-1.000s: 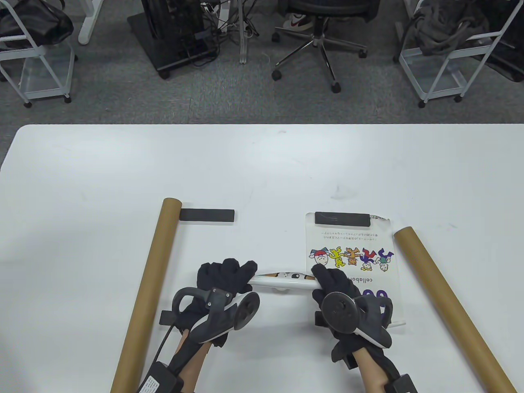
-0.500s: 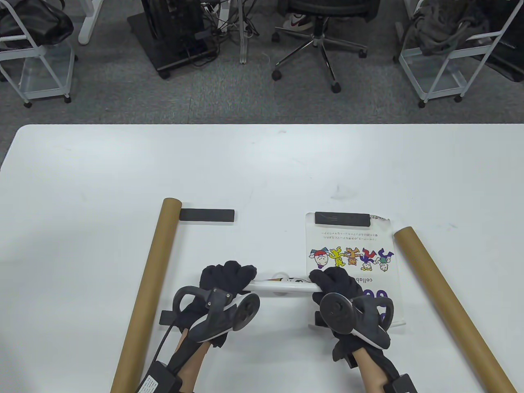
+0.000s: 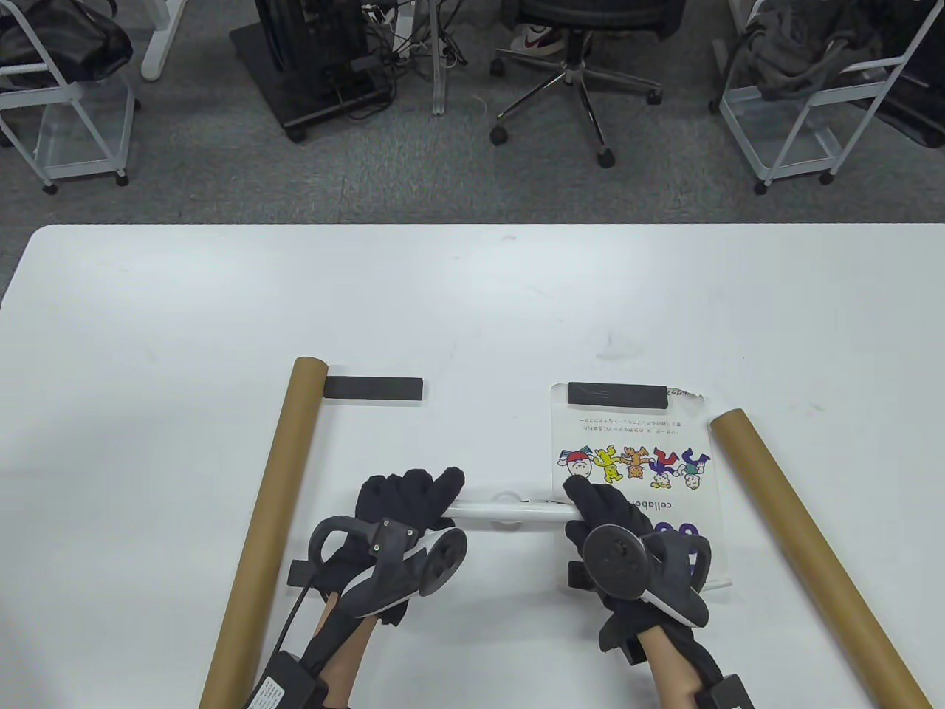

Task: Roll up posters and store in mailing tubes

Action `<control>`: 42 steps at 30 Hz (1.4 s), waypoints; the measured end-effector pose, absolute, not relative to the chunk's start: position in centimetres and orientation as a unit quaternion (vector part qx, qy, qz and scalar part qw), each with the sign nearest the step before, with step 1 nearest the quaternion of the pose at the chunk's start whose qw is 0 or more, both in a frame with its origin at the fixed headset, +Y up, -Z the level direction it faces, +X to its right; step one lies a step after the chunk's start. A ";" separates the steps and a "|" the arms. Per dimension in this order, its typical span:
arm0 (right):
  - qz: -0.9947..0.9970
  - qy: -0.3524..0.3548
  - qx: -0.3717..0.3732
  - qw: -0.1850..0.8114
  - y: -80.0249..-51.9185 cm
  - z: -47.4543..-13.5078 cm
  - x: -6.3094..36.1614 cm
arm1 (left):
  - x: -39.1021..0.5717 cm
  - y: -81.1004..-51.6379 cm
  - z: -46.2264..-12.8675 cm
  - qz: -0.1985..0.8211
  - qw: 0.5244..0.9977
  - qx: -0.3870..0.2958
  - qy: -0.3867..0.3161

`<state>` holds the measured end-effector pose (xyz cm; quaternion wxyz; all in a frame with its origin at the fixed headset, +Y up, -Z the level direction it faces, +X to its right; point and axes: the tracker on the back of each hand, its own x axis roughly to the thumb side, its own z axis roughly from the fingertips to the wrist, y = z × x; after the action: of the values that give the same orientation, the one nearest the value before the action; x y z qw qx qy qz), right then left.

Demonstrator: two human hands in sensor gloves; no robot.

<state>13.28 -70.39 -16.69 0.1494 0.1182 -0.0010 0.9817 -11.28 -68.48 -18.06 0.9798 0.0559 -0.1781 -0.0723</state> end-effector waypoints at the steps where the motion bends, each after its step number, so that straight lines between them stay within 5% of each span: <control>1: 0.980 0.005 0.118 0.161 -70.5 -16.7 13.3 | -11.3 -68.5 -18.0 -0.076 0.979 0.056 -0.181; 8: 0.991 -0.032 0.105 0.079 -70.0 -16.5 12.8 | -11.1 -68.0 -17.9 -0.071 0.976 0.082 -0.186; 42: 0.979 -0.003 0.129 0.161 -70.4 -16.5 12.7 | -10.4 -68.4 -17.5 -0.059 0.976 0.069 -0.199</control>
<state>12.68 -70.41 -16.52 0.1607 0.1292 -0.0028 0.9785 -10.39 -68.41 -17.53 0.9758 0.0692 -0.1988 -0.0587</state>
